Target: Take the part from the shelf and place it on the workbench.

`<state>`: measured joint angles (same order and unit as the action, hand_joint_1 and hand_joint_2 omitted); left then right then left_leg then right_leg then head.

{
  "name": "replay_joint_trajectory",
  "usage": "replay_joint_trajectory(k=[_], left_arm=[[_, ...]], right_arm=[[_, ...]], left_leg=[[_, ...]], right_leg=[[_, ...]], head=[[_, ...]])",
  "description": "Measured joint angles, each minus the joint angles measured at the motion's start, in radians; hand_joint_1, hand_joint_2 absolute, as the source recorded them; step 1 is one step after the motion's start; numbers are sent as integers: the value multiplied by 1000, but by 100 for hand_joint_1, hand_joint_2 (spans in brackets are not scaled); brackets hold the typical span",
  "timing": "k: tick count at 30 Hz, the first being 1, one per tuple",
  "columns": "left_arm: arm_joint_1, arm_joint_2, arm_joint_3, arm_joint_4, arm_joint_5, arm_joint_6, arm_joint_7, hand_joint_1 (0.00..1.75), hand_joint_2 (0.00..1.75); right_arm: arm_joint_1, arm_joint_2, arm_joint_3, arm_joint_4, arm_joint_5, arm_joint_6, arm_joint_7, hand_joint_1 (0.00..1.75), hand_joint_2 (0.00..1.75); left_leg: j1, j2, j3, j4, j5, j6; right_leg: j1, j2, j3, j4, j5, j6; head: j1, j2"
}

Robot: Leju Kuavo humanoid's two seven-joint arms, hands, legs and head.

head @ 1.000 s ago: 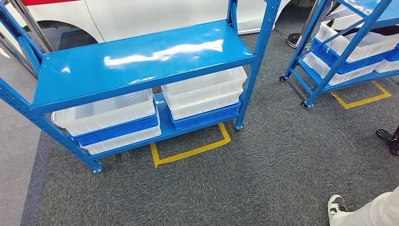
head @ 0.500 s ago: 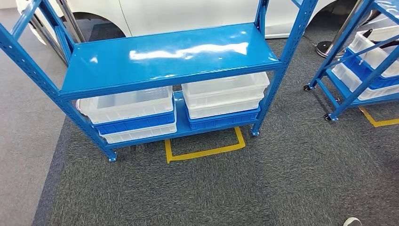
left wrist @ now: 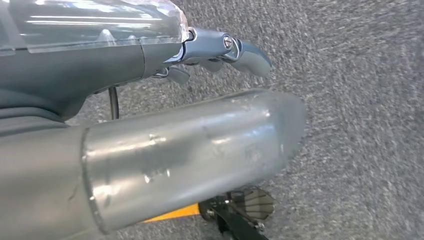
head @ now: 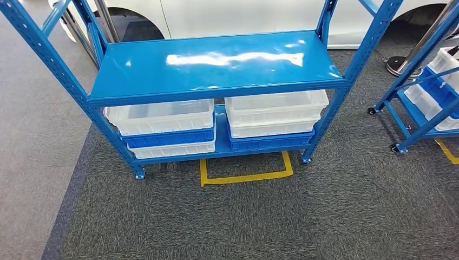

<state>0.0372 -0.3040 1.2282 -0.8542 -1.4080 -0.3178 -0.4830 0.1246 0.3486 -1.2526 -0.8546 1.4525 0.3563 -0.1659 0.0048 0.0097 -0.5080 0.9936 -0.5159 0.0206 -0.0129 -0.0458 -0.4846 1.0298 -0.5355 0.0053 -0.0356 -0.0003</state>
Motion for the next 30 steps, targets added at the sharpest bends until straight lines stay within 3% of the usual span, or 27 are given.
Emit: replay_joint_trajectory(k=[2,3,6,8,9,12,13,14,16,18,19,20,22,23,24,25,26,28,29,30], left_arm=[[6,0,0,3,-3,2,-1,0,0],[6,1,0,5,-3,3,-1,0,0],[6,1,0,11,-4,5,-1,0,0],[8,1,0,15,-5,6,-1,0,0],[9,1,1,18,-6,6,-1,0,0],[9,-1,3,27,-10,8,-1,0,0],[8,0,4,29,-12,9,-1,0,0],[5,0,4,30,-14,11,-1,0,0],[-3,0,4,31,-16,13,-2,0,0],[-7,1,5,33,-18,13,-3,0,0],[-6,1,5,34,-19,13,-3,0,0],[-5,1,6,35,-20,13,-3,0,0],[-2,2,7,36,-22,14,-2,0,0],[-1,2,8,36,-23,14,-2,0,0],[0,2,9,37,-24,14,-2,0,0],[1,3,10,37,-25,14,-2,0,0],[3,3,11,37,-26,14,-1,0,0],[6,3,12,38,-27,15,0,0,0],[7,4,13,39,-28,17,1,0,0],[6,4,13,39,-29,18,3,0,0]], right_arm=[[-3,0,-7,1,5,2,-1,0,0],[-4,-1,-10,2,8,2,-2,0,0],[-5,-2,-22,3,14,2,-2,0,0],[-4,-2,-30,3,18,3,-5,0,0],[-2,-2,-34,4,22,4,-8,0,0],[5,-3,-51,4,37,11,-18,0,0],[3,-3,-55,4,42,14,-21,0,0],[1,-3,-58,4,47,16,-25,0,0],[-3,-2,-61,3,56,19,-31,0,0],[-6,-2,-66,3,61,20,-35,0,0],[-7,-1,-68,3,64,20,-36,0,0],[-8,-1,-69,3,66,20,-37,0,0],[-8,-1,-72,3,68,20,-37,0,0],[-8,-1,-73,3,68,20,-38,0,0],[-8,-1,-75,3,68,20,-38,0,0],[-8,-1,-76,4,68,20,-38,0,0],[-9,0,-78,4,68,20,-39,0,0],[-14,0,-79,4,69,20,-40,0,0],[-17,0,-79,4,70,20,-41,0,0],[-20,0,-80,4,70,20,-41,0,0]], left_leg=[[4,-4,34,-16,-2,14],[5,-6,50,-21,-5,17],[5,-12,83,-23,-32,18],[5,-19,114,-23,-59,15],[6,-23,133,-23,-74,13],[6,-29,178,-25,-121,-2],[5,-29,192,-31,-131,-10],[5,-30,200,-32,-129,-18],[5,-28,179,27,-84,-32],[6,-25,94,173,-36,-40],[8,-22,46,237,-44,-44],[8,-20,2,276,-79,-48],[9,-18,-61,283,-173,-54],[9,-17,-79,258,-195,-54],[9,-16,-90,219,-183,-53],[9,-16,-96,167,-130,-50],[7,-16,-101,116,-51,-45],[3,-16,-103,62,64,-32],[0,-16,-101,59,84,-25],[0,-16,-97,61,80,-17]], right_leg=[[-2,13,-13,46,-3,8],[-3,23,-40,91,-14,11],[-3,40,-174,245,-73,17],[-3,41,-224,247,-89,19],[-3,41,-230,207,-66,18],[5,43,-232,86,100,0],[9,44,-231,74,129,-9],[12,45,-225,73,126,-18],[10,44,-192,53,107,-34],[5,42,-140,18,92,-46],[4,42,-113,2,83,-50],[4,43,-88,-11,73,-51],[3,45,-43,-24,49,-51],[3,46,-23,-26,35,-49],[3,46,-3,-27,20,-47],[3,47,16,-26,5,-44],[4,47,33,-22,-10,-40],[7,49,57,-14,-40,-29],[9,49,64,-11,-51,-22],[9,50,70,-10,-59,-16]], head=[[1,0],[2,0],[4,0],[4,0],[4,0],[4,0],[4,0],[3,0],[3,0],[3,0],[2,0],[2,0],[2,0],[2,0],[2,0],[2,0],[2,0],[2,0],[2,0],[2,0]])
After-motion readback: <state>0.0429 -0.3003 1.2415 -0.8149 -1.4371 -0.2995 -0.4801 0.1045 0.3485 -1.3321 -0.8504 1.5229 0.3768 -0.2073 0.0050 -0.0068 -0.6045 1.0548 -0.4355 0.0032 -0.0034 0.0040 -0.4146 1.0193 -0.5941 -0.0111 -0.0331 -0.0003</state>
